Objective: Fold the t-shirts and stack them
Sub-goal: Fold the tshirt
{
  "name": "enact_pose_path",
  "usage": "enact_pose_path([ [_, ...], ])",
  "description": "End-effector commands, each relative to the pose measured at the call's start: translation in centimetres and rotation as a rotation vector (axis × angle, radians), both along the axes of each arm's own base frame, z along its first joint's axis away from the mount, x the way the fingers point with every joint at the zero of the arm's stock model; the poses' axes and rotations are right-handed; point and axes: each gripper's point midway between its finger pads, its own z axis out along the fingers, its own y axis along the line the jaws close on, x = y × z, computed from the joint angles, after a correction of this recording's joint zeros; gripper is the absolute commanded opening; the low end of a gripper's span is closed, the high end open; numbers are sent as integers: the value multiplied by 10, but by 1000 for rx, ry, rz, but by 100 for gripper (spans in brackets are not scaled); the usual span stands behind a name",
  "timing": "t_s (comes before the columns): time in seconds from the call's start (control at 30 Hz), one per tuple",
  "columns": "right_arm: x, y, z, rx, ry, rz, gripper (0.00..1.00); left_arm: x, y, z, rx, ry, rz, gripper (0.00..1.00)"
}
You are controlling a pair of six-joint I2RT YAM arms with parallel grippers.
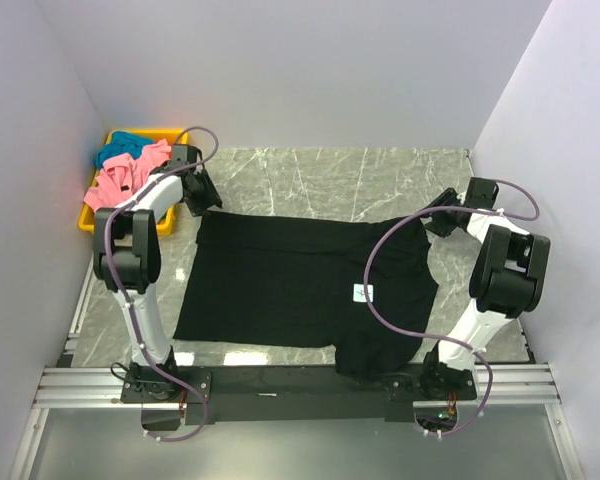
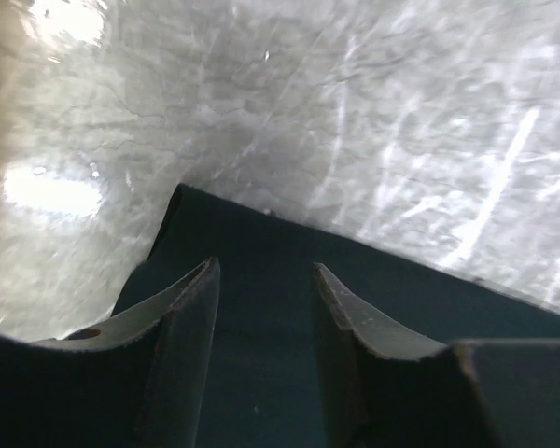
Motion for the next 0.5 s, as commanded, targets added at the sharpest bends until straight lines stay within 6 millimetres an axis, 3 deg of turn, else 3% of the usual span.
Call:
enact_pose_path([
  [0.0, 27, -2, 24, -11, -109, 28, 54, 20, -9, 4, -31, -51, -34, 48],
  [0.47, 42, 2, -2, 42, -87, 53, 53, 6, -5, -49, -9, 57, -17, 44],
])
